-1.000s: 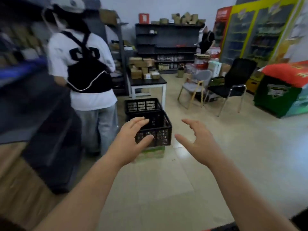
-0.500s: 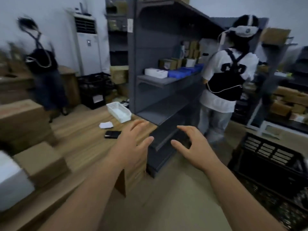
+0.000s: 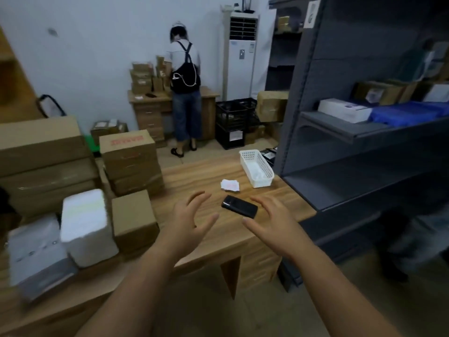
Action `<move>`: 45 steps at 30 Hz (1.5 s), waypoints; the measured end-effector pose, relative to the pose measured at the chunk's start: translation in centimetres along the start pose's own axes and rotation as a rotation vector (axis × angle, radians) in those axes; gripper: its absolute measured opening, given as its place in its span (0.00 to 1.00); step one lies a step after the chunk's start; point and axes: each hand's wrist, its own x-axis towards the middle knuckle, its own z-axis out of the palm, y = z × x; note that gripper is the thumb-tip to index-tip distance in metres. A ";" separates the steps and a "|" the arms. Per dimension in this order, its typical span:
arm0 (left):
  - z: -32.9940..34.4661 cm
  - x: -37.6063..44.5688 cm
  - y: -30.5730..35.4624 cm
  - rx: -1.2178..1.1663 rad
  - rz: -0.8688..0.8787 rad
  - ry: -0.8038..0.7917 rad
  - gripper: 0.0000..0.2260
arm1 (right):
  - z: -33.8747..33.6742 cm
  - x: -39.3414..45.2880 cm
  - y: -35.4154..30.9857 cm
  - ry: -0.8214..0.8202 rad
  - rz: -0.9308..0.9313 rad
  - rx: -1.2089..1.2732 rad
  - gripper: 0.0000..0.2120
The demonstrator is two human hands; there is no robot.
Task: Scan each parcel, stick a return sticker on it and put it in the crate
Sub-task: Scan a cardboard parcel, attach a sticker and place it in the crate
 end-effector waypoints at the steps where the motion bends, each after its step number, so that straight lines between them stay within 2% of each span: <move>1: 0.2 0.9 0.1 0.013 -0.024 0.029 0.26 | -0.2 1.5 0.7 -0.027 -0.017 0.008 0.28; 6: -0.1 5.0 -0.3 0.094 -0.122 0.139 0.26 | -0.7 9.5 2.8 -0.108 -0.118 0.046 0.30; 11: -1.6 5.9 -3.3 0.156 -0.257 0.202 0.26 | 2.7 14.9 2.6 -0.230 -0.180 0.098 0.30; 17: -5.6 6.5 -8.7 0.196 -0.327 0.271 0.25 | 8.1 19.9 -1.0 -0.335 -0.266 0.094 0.30; 26: -13.5 4.6 -21.1 0.223 -0.429 0.338 0.24 | 20.1 24.6 -10.1 -0.480 -0.302 0.052 0.31; 32: -13.1 3.9 -26.0 0.190 -0.468 0.276 0.23 | 26.4 25.0 -10.4 -0.597 -0.253 -0.017 0.32; 40: -8.0 3.1 -27.5 0.170 -0.404 0.161 0.20 | 31.1 25.1 -5.4 -0.643 -0.213 -0.183 0.30; 42: -7.0 3.5 -28.3 0.233 -0.411 0.127 0.19 | 32.0 25.2 -4.6 -0.663 -0.250 -0.192 0.31; 45: -5.2 4.3 -29.3 0.478 -0.402 0.025 0.19 | 33.5 25.2 -3.6 -0.712 -0.318 -0.217 0.33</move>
